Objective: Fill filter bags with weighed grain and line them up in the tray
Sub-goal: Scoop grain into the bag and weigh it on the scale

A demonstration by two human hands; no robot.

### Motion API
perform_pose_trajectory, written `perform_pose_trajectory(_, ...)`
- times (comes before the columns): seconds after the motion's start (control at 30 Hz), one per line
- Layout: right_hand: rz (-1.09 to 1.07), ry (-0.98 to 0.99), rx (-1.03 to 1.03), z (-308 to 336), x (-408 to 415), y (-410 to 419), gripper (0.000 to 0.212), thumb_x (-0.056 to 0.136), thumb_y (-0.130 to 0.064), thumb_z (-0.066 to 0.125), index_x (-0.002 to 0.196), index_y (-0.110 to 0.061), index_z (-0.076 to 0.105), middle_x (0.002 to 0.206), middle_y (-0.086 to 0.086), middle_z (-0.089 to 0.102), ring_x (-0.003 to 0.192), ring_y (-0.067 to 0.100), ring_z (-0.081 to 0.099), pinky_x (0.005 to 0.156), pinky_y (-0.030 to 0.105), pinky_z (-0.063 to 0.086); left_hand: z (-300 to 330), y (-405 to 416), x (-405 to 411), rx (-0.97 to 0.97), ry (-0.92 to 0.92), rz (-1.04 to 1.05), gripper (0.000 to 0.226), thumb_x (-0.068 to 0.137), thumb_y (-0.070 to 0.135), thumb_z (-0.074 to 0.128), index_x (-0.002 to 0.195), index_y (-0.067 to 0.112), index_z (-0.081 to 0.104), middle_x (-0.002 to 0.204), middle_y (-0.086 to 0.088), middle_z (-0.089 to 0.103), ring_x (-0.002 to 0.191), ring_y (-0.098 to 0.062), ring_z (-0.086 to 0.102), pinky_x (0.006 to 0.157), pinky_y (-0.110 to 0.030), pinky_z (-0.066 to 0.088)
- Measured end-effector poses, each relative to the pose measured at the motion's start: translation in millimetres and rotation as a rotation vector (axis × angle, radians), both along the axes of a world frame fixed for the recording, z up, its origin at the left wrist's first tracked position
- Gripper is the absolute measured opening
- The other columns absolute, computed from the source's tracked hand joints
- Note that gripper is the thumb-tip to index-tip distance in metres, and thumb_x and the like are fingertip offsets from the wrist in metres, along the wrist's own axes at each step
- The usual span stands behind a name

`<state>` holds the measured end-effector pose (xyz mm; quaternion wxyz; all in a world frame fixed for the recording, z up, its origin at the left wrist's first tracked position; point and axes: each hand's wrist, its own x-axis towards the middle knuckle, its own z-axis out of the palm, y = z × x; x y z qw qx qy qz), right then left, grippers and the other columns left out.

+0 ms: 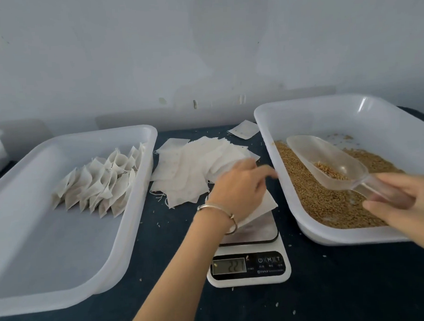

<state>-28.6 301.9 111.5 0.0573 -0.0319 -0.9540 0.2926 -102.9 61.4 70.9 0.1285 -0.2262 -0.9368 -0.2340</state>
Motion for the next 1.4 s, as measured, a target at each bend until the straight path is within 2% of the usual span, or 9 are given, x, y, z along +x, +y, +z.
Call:
perform_pose_trajectory(0.13,0.03,-0.001,0.036,12.9,4.9,-4.8,0.057,0.073,-0.028,0.071,0.082,-0.077,0.044,0.074,-0.034,0.063,0.071,0.005,0.061,0.064,0.036,0.05,-4.0,16.9,-12.6,-0.366,-0.098,0.06,0.033,0.099,0.037,0.034,0.093,0.022,0.064,0.085,0.004,0.044,0.088,-0.02,0.053,0.068,-0.031,0.032)
perform_pose_trajectory(0.3,0.107,-0.045,0.131,31.8,-0.6,-3.3,0.044,0.068,-0.035,0.075,0.089,-0.068,0.053,0.074,-0.03,0.064,0.072,-0.001,0.058,0.055,0.022,0.037,-3.7,-0.8,-1.7,-0.09,-0.049,0.193,0.034,0.094,0.03,0.043,0.065,0.014,0.044,0.064,0.0,0.049,0.06,-0.018,0.044,0.055,-0.029,0.031)
perform_pose_trajectory(0.4,0.198,-0.073,0.209,53.5,-12.6,-6.4,0.055,0.063,-0.028,0.082,0.09,-0.064,0.051,0.077,-0.032,0.06,0.07,0.008,0.064,0.058,0.022,0.037,4.4,-18.0,12.8,0.168,-0.116,0.211,0.026,0.087,0.021,0.053,0.065,0.008,0.054,0.056,0.0,0.049,0.052,-0.013,0.037,0.051,-0.023,0.032)
perform_pose_trajectory(0.57,0.326,-0.1,0.381,85.7,-39.4,-12.8,0.055,0.062,-0.027,0.084,0.073,-0.066,0.046,0.081,-0.037,0.051,0.086,0.008,0.059,0.088,0.04,0.046,12.6,-34.4,33.8,0.365,-0.207,0.229,0.011,0.077,0.012,0.059,0.068,0.016,0.063,0.057,0.009,0.056,0.051,-0.003,0.049,0.052,-0.007,0.036)
perform_pose_trajectory(0.8,0.426,-0.162,0.433,97.8,-63.6,-26.9,0.066,0.064,-0.028,0.083,0.066,-0.082,0.044,0.075,-0.036,0.064,0.081,-0.001,0.061,0.081,0.033,0.05,6.1,-33.5,36.8,0.41,-0.196,0.232,0.019,0.082,0.007,0.053,0.092,0.02,0.045,0.063,-0.002,0.064,0.057,-0.016,0.058,0.054,-0.014,0.041)
perform_pose_trajectory(0.93,0.495,-0.155,0.486,103.8,-68.0,-37.2,0.045,0.066,-0.029,0.082,0.062,-0.063,0.053,0.075,-0.033,0.063,0.08,-0.006,0.058,0.078,0.029,0.049,5.4,-31.1,35.6,0.424,-0.214,0.225,0.02,0.086,0.007,0.049,0.098,0.018,0.038,0.066,0.0,0.066,0.061,-0.023,0.06,0.061,-0.028,0.046)
perform_pose_trajectory(1.1,0.539,-0.201,0.629,115.4,-66.1,-56.1,0.039,0.07,-0.029,0.077,0.074,-0.059,0.052,0.088,-0.021,0.066,0.081,0.004,0.063,0.08,0.034,0.054,8.9,-28.6,35.2,0.413,-0.241,0.204,0.014,0.089,0.006,0.043,0.098,0.016,0.042,0.065,-0.008,0.064,0.062,-0.028,0.057,0.063,-0.035,0.046)
perform_pose_trajectory(1.27,0.555,-0.209,0.733,117.5,-65.6,-64.2,0.039,0.073,-0.026,0.075,0.103,-0.048,0.065,0.093,-0.018,0.065,0.079,0.005,0.061,0.076,0.028,0.053,10.6,-27.0,35.3,0.406,-0.243,0.204,0.013,0.09,0.005,0.042,0.097,0.016,0.043,0.06,-0.004,0.061,0.061,-0.027,0.056,0.056,-0.029,0.042)
perform_pose_trajectory(1.4,0.549,-0.225,0.757,118.5,-65.6,-66.0,0.038,0.074,-0.026,0.074,0.105,-0.047,0.065,0.096,-0.014,0.067,0.084,0.013,0.065,0.078,0.031,0.055,11.3,-25.9,34.9,0.417,-0.251,0.2,0.013,0.091,0.006,0.043,0.095,0.018,0.044,0.062,0.0,0.063,0.059,-0.025,0.057,0.057,-0.03,0.044)
